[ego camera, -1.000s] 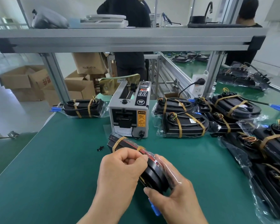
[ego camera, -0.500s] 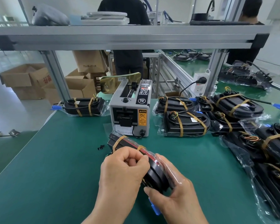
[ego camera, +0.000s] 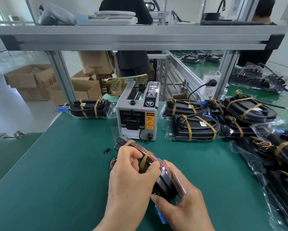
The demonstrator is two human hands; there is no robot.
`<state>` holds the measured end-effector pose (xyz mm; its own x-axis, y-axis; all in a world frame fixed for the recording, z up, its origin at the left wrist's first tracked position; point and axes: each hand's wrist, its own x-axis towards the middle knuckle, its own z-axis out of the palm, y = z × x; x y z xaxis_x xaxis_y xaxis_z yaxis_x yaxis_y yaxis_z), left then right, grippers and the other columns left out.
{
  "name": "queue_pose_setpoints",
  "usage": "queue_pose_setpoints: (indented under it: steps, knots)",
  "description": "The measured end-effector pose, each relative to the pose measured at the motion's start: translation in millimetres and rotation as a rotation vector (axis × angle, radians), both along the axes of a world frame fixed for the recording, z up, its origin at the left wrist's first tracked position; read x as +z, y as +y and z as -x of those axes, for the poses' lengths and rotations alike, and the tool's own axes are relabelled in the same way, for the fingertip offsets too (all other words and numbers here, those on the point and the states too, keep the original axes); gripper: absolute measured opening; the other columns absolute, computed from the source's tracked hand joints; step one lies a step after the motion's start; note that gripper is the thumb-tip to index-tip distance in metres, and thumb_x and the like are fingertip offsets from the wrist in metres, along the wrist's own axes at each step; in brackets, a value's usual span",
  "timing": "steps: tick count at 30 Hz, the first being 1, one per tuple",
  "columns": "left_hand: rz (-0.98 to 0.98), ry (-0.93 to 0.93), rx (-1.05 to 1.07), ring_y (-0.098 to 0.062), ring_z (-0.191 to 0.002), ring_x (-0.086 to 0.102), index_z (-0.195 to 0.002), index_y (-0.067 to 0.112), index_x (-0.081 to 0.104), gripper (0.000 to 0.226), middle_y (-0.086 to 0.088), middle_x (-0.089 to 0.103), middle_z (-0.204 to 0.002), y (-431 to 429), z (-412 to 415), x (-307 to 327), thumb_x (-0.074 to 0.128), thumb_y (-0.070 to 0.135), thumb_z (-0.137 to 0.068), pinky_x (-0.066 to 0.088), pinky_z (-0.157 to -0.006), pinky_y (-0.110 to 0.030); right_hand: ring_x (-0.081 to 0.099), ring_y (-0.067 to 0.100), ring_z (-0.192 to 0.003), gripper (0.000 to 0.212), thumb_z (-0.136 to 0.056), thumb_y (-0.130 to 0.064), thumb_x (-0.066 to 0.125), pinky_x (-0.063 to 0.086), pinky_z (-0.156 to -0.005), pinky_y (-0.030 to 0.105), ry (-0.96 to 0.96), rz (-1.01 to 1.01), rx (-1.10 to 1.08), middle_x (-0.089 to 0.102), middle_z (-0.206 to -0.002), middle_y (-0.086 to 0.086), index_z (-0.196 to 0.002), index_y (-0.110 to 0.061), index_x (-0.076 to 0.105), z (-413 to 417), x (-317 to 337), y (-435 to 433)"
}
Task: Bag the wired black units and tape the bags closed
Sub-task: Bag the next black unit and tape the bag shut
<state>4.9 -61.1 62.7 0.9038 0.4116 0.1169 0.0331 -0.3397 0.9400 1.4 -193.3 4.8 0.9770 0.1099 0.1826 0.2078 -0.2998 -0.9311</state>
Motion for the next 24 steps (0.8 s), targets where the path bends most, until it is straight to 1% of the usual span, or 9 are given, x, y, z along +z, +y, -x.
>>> queue_pose_setpoints:
  steps: [3, 6, 9, 12, 13, 15, 18, 21, 24]
  knots:
    - [0.005, -0.011, 0.010, -0.002, -0.051, 0.041, -0.079, 0.044, 0.050, 0.023, 0.016, 0.045, -0.055, 5, -3, 1, 0.073, 0.047, -0.075, 0.036, -0.055, -0.022, 0.066, -0.004, -0.105, 0.083, -0.056, -0.004, 0.086, 0.049, -0.088, 0.008, -0.011, 0.000, -0.015, 0.071, -0.112, -0.022, -0.119, -0.050, 0.055, 2, -1, 1]
    - [0.004, 0.011, -0.006, -0.003, -0.050, 0.043, -0.080, 0.044, 0.053, 0.017, 0.012, 0.047, -0.054, 10, -7, 3, 0.070, 0.043, -0.080, 0.038, -0.055, -0.024, 0.067, -0.002, -0.104, 0.078, -0.052, -0.012, 0.083, 0.050, -0.089, 0.012, 0.002, -0.024, -0.026, 0.071, -0.112, -0.020, -0.118, -0.047, 0.058, 2, -1, 1]
    - [-0.031, 0.017, -0.067, -0.002, -0.050, 0.044, -0.082, 0.047, 0.054, 0.018, 0.012, 0.048, -0.052, 8, -8, 5, 0.071, 0.041, -0.082, 0.037, -0.055, -0.022, 0.067, -0.002, -0.103, 0.080, -0.058, 0.005, 0.084, 0.050, -0.085, 0.010, 0.055, -0.033, -0.007, 0.072, -0.109, -0.021, -0.117, -0.044, 0.061, -1, 0, -4]
    - [-0.074, 0.011, -0.138, -0.002, -0.050, 0.044, -0.084, 0.047, 0.051, 0.023, 0.012, 0.048, -0.051, 6, -6, 5, 0.072, 0.039, -0.082, 0.036, -0.055, -0.016, 0.070, 0.001, -0.099, 0.074, -0.061, 0.008, 0.083, 0.049, -0.081, 0.007, 0.111, -0.025, 0.038, 0.074, -0.104, -0.019, -0.118, -0.036, 0.065, -2, 9, -12]
    - [-0.081, 0.008, -0.160, -0.002, -0.051, 0.044, -0.084, 0.046, 0.050, 0.025, 0.012, 0.048, -0.052, 7, -6, 5, 0.073, 0.038, -0.082, 0.038, -0.055, -0.015, 0.070, 0.002, -0.098, 0.071, -0.060, 0.003, 0.085, 0.049, -0.082, 0.008, 0.118, -0.025, 0.051, 0.075, -0.103, -0.017, -0.115, -0.038, 0.067, -2, 13, -15]
    - [-0.082, 0.012, -0.197, -0.001, -0.051, 0.044, -0.083, 0.045, 0.049, 0.029, 0.012, 0.050, -0.055, 9, -7, 3, 0.076, 0.034, -0.079, 0.040, -0.058, -0.011, 0.068, -0.001, -0.101, 0.064, -0.054, -0.024, 0.086, 0.049, -0.087, 0.011, 0.110, 0.005, 0.070, 0.073, -0.106, -0.020, -0.110, -0.047, 0.067, -5, 26, -19]
    - [-0.105, 0.048, -0.228, 0.000, -0.052, 0.046, -0.083, 0.043, 0.047, 0.032, 0.014, 0.054, -0.061, 12, -7, 3, 0.078, 0.034, -0.077, 0.041, -0.060, -0.009, 0.054, -0.018, -0.113, 0.075, -0.044, -0.061, 0.078, 0.039, -0.095, 0.008, 0.091, 0.127, 0.074, 0.064, -0.116, -0.035, -0.116, -0.054, 0.058, -19, 46, -21]
    - [-0.085, 0.079, -0.247, 0.001, -0.053, 0.046, -0.084, 0.042, 0.049, 0.028, 0.016, 0.053, -0.062, 15, -9, 2, 0.075, 0.032, -0.080, 0.042, -0.058, -0.012, 0.041, -0.030, -0.114, 0.086, -0.043, -0.072, 0.075, 0.033, -0.093, 0.002, 0.122, 0.273, 0.168, 0.052, -0.118, -0.042, -0.121, -0.060, 0.042, -38, 62, -17]
    - [-0.058, 0.124, -0.333, 0.000, -0.054, 0.051, -0.083, 0.042, 0.057, 0.011, 0.016, 0.059, -0.062, 26, -16, 9, 0.066, 0.036, -0.084, 0.046, -0.061, -0.019, 0.049, -0.028, -0.107, 0.076, -0.051, -0.066, 0.078, 0.036, -0.088, -0.001, 0.125, 0.361, 0.250, 0.058, -0.110, -0.041, -0.116, -0.065, 0.038, -52, 69, -10]
